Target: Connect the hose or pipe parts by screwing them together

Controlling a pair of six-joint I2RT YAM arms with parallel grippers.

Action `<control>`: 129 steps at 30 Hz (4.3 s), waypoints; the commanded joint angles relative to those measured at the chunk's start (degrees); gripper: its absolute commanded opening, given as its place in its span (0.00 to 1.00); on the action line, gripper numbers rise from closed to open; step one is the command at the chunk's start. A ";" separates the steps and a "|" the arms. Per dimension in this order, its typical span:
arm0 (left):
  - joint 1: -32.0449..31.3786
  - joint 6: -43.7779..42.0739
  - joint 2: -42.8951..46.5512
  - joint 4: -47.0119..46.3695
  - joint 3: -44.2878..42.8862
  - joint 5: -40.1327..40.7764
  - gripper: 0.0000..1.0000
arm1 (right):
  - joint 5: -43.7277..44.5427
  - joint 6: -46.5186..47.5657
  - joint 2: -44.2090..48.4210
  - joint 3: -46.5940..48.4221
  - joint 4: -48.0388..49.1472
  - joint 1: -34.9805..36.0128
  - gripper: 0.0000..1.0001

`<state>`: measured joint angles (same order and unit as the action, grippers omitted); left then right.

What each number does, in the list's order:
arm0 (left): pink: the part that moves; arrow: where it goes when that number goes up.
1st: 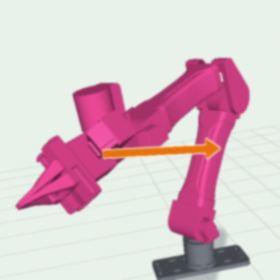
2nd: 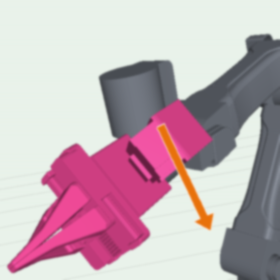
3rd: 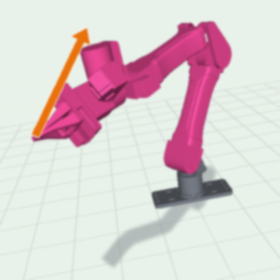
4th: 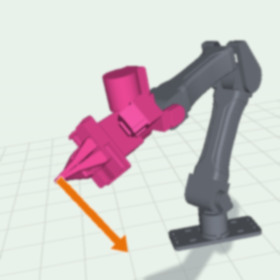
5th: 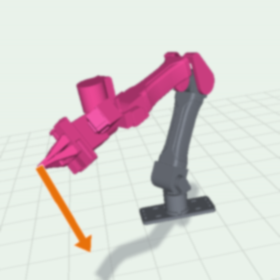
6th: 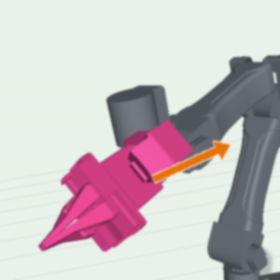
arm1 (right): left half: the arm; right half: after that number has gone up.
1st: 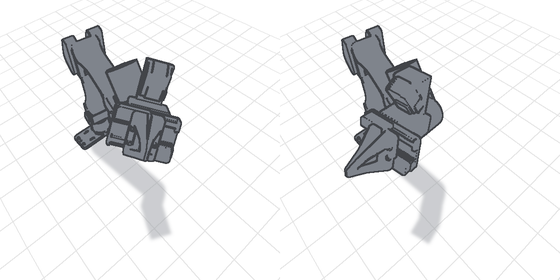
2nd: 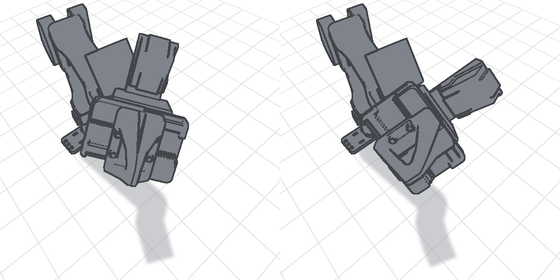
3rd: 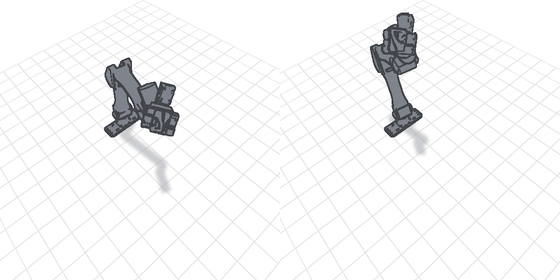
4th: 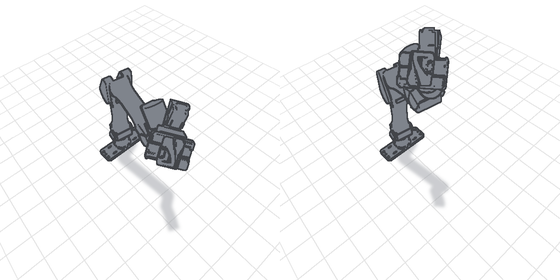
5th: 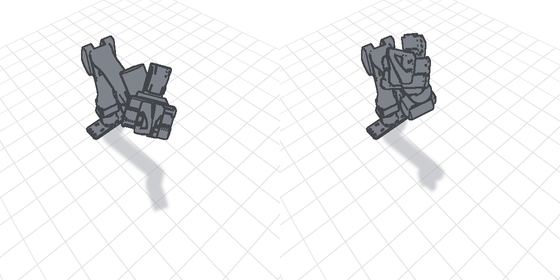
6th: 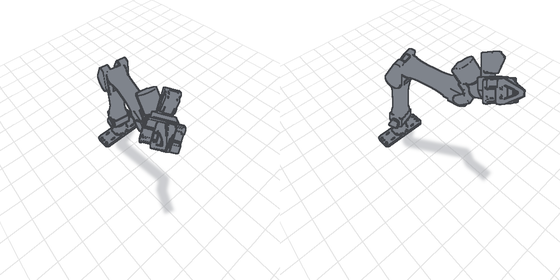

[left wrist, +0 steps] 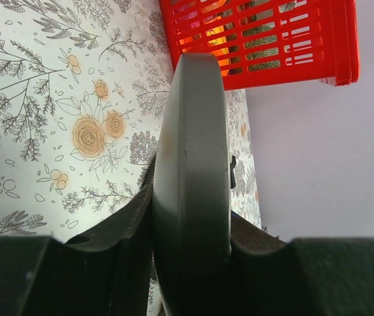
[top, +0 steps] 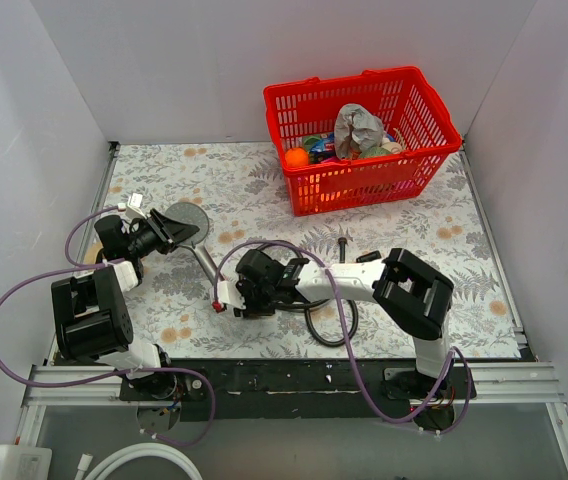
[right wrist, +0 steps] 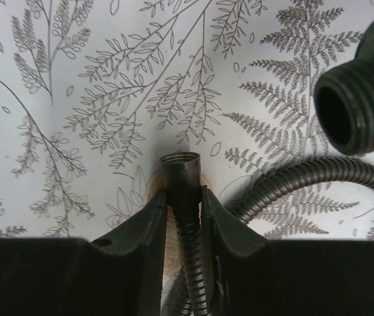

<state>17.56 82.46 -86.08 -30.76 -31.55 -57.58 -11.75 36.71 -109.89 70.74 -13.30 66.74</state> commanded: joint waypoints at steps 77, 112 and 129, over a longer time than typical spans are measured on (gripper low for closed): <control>-3.15 6.84 6.01 -12.74 8.43 15.05 0.00 | 23.09 -58.42 6.79 -1.57 39.31 -4.34 0.01; -4.11 6.22 9.09 -12.74 9.84 5.56 0.00 | 15.89 -69.22 9.16 -10.71 68.66 -8.90 0.01; -6.14 9.39 8.48 -17.58 10.28 0.54 0.00 | -1.97 -85.24 5.29 -14.22 81.51 -13.13 0.01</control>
<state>15.35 90.30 -77.65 -52.29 -23.83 -40.34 -18.48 -43.16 -107.61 54.87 41.93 56.93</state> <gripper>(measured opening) 0.296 0.293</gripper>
